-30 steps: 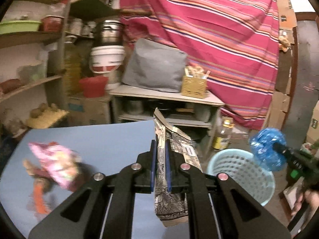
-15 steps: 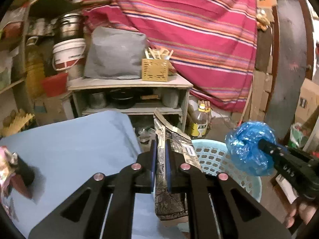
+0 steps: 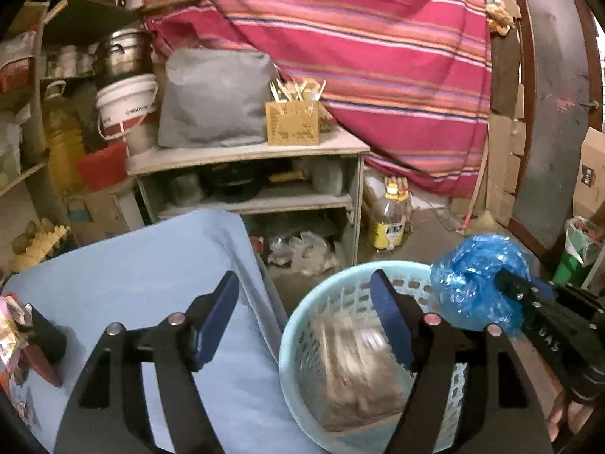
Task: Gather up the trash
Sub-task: 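Carry the blue bag and newspaper to the light-blue basket and release both, then return to the table and grasp the clear plastic bag with the left tool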
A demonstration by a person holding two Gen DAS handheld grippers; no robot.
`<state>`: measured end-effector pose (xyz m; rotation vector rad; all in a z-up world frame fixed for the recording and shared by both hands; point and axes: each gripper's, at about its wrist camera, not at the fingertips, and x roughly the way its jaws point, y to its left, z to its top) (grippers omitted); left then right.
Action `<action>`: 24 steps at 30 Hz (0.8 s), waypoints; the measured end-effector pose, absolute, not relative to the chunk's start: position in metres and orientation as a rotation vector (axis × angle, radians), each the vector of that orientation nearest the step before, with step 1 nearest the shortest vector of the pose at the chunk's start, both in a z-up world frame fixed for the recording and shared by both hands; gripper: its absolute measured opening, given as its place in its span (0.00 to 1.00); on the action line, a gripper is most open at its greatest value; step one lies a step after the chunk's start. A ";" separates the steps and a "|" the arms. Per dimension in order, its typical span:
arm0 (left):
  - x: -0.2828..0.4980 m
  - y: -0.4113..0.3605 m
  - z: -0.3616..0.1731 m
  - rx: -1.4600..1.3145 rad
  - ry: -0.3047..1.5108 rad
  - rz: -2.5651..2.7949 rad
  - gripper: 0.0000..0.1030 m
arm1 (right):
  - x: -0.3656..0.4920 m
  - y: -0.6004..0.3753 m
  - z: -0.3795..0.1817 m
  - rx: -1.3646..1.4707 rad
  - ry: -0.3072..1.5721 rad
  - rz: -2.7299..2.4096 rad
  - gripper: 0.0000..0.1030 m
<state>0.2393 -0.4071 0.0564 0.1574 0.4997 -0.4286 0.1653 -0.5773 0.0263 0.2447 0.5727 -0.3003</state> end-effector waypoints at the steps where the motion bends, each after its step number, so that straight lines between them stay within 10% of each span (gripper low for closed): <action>1: 0.239 -0.407 0.056 0.162 0.504 -0.427 0.69 | 0.167 -0.577 0.025 0.247 0.577 -0.300 0.13; 7: 0.236 -0.390 0.063 0.138 0.495 -0.403 0.72 | 0.176 -0.569 0.023 0.214 0.582 -0.304 0.15; 11: 0.236 -0.378 0.067 0.116 0.502 -0.397 0.77 | 0.180 -0.560 0.019 0.171 0.572 -0.304 0.56; 24: 0.223 -0.319 0.079 0.097 0.488 -0.327 0.89 | 0.182 -0.516 0.030 0.072 0.523 -0.253 0.96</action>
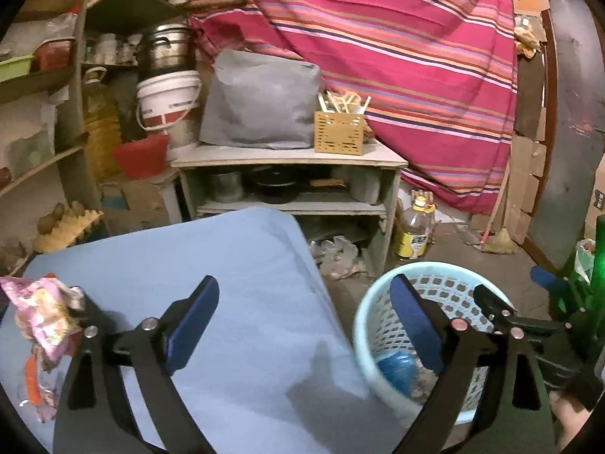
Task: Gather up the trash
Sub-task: 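Return to the table and grasp the clear plastic bag with the left tool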
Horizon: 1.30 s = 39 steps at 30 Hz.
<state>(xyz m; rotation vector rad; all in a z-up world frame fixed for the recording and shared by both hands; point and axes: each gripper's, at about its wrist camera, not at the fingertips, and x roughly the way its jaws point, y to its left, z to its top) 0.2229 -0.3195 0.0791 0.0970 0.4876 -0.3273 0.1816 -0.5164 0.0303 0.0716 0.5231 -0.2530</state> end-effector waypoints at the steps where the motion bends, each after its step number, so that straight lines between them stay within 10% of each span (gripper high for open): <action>1: 0.220 -0.312 0.080 0.104 0.484 -0.318 0.89 | 0.181 -0.513 0.032 0.076 0.518 -0.248 0.96; 39: 0.217 0.018 -0.028 0.028 0.712 -0.026 0.92 | 0.223 -0.323 0.036 0.051 0.544 -0.163 0.96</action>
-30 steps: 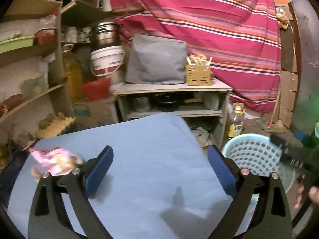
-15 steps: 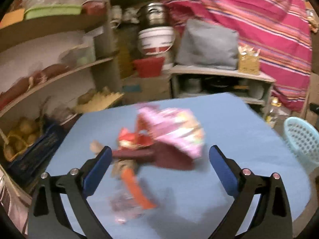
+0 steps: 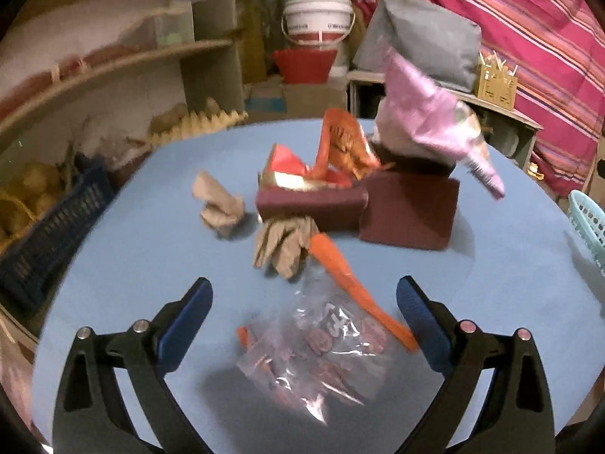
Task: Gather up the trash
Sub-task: 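Return to the table and grasp the clear plastic bag with the left tool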
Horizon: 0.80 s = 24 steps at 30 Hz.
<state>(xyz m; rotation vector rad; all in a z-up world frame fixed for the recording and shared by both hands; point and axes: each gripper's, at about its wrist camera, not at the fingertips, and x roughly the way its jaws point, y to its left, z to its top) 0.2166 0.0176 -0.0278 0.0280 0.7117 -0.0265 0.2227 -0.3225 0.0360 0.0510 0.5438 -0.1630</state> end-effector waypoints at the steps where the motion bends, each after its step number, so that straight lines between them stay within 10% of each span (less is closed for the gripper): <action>1: 0.217 0.018 -0.028 0.016 0.719 -0.038 0.92 | 0.227 -0.317 0.035 0.045 0.553 -0.165 0.96; 11: 0.227 0.028 -0.033 -0.003 0.781 -0.110 0.25 | 0.254 -0.251 0.035 -0.010 0.572 -0.062 0.96; 24: 0.228 0.099 0.011 -0.012 0.614 0.066 0.18 | 0.256 -0.160 0.054 -0.001 0.518 0.180 0.96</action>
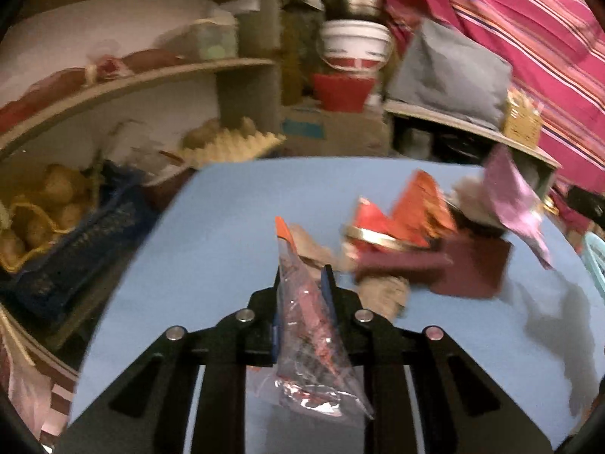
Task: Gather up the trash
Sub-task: 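Return to the table and grasp the clear plastic bag with the left tool, then grasp the pink snack bag with the right tool while the left tool holds the clear bag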
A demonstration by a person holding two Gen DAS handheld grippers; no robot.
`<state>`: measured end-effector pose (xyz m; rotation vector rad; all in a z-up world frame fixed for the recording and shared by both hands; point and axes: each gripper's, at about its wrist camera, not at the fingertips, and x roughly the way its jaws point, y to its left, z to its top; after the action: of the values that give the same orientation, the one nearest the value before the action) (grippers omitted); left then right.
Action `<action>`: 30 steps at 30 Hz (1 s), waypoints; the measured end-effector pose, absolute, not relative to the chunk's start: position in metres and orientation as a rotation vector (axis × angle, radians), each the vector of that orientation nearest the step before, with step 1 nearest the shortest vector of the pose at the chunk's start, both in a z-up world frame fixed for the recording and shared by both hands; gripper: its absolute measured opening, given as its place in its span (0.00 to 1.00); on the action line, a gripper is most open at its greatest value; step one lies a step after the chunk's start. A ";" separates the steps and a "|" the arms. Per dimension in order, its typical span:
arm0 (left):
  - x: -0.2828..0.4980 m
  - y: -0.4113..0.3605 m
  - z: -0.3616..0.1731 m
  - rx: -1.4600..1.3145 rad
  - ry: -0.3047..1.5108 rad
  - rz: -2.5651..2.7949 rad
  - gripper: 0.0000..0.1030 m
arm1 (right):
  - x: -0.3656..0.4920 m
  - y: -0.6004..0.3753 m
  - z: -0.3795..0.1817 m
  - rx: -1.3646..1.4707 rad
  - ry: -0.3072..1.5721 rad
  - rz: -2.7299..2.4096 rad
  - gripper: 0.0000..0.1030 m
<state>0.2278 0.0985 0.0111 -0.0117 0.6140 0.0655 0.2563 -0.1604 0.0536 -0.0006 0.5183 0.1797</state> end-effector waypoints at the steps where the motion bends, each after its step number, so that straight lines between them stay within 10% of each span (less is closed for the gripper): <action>1: 0.228 0.105 0.013 -0.020 0.610 0.075 0.18 | 0.256 -0.153 0.054 -0.015 0.516 0.194 0.96; 15: 0.217 0.143 0.009 -0.042 0.598 0.139 0.18 | 0.273 -0.074 0.028 -0.228 0.525 0.160 0.95; 20: 0.219 0.143 0.011 -0.049 0.596 0.136 0.18 | 0.277 -0.068 0.028 -0.282 0.526 0.168 0.51; 30: 0.220 0.120 0.018 -0.029 0.578 0.099 0.18 | 0.289 -0.156 0.059 0.016 0.580 0.221 0.41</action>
<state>0.2205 0.1196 0.0177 -0.0288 0.5782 0.0991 0.2886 -0.1559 0.0586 0.0162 0.5800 0.2211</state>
